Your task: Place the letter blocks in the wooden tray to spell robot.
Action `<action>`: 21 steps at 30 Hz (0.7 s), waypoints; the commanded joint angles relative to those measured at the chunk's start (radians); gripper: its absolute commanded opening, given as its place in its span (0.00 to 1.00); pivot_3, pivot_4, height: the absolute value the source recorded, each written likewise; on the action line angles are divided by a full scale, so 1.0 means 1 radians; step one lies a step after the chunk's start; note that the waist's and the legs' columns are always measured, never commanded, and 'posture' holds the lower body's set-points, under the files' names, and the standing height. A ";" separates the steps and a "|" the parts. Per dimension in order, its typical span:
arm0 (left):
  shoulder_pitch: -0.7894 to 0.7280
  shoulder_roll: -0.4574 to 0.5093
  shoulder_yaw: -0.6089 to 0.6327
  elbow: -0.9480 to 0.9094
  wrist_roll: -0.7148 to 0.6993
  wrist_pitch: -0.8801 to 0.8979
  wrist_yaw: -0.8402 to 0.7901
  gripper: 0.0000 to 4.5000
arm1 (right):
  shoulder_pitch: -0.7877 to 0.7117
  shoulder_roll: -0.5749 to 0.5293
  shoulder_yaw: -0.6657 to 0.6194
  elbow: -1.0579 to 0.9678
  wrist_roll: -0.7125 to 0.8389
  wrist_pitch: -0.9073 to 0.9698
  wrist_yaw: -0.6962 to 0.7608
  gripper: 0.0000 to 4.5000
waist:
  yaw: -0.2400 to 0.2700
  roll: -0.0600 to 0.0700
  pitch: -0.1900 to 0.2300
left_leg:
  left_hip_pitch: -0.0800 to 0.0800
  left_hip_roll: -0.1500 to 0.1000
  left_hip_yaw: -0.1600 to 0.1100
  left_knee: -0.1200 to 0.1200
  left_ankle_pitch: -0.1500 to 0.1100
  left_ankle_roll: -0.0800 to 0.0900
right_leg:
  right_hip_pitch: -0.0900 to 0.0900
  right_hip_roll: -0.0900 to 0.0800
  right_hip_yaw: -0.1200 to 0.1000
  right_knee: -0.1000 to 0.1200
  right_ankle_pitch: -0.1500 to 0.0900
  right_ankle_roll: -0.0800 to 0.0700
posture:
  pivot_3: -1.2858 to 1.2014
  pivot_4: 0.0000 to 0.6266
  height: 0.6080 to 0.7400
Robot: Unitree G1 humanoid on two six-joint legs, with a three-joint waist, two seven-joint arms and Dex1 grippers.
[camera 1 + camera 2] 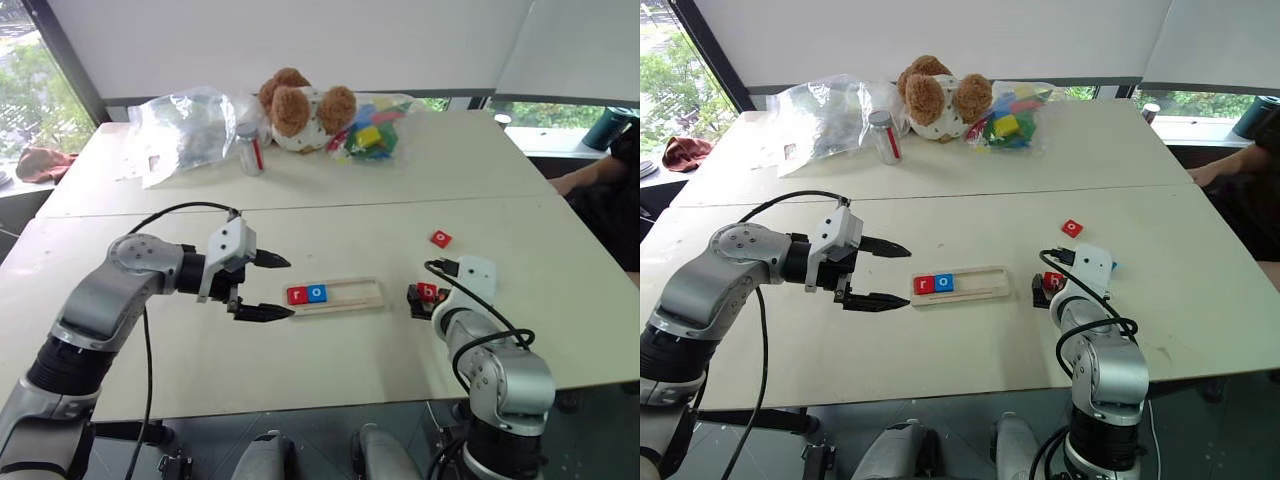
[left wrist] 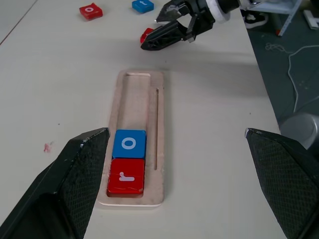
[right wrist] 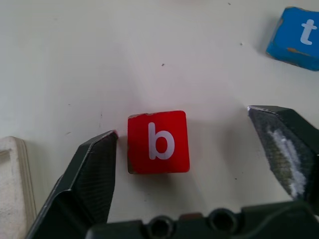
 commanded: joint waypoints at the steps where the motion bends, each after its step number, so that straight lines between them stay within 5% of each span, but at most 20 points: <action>1: 0.011 0.027 0.042 0.008 -0.019 0.000 -0.013 1.00 | -0.060 -0.099 -0.022 -0.023 0.040 -0.103 0.105 0.99 | 0.000 0.000 0.000 | 0.000 0.000 0.000 0.000 0.000 0.000 | 0.000 0.000 0.000 0.000 0.000 0.000 | 0.52 0.24 1.00; 6: 0.036 0.049 0.058 0.012 -0.037 0.014 -0.025 1.00 | -0.058 -0.412 -0.007 0.105 0.155 -0.319 0.488 0.99 | 0.006 0.000 0.000 | 0.000 0.000 0.000 0.000 -0.001 0.001 | 0.001 0.000 -0.001 -0.002 0.000 0.000 | 0.52 0.24 1.00; 12: 0.063 0.063 0.082 -0.034 -0.066 0.055 -0.006 1.00 | 0.015 -0.760 0.057 0.389 0.257 -0.751 1.129 0.99 | 0.006 -0.001 0.001 | 0.000 0.000 0.000 0.000 -0.002 0.003 | 0.003 0.000 -0.001 -0.005 0.000 0.000 | 0.52 0.24 1.00; 21: 0.105 0.067 0.128 -0.072 -0.094 0.096 0.050 1.00 | -0.215 -0.789 0.226 0.927 0.134 -1.119 1.389 0.99 | 0.002 -0.001 0.001 | 0.002 0.002 0.002 0.001 -0.002 0.003 | 0.004 -0.001 0.001 -0.003 0.000 0.000 | 0.52 0.24 1.00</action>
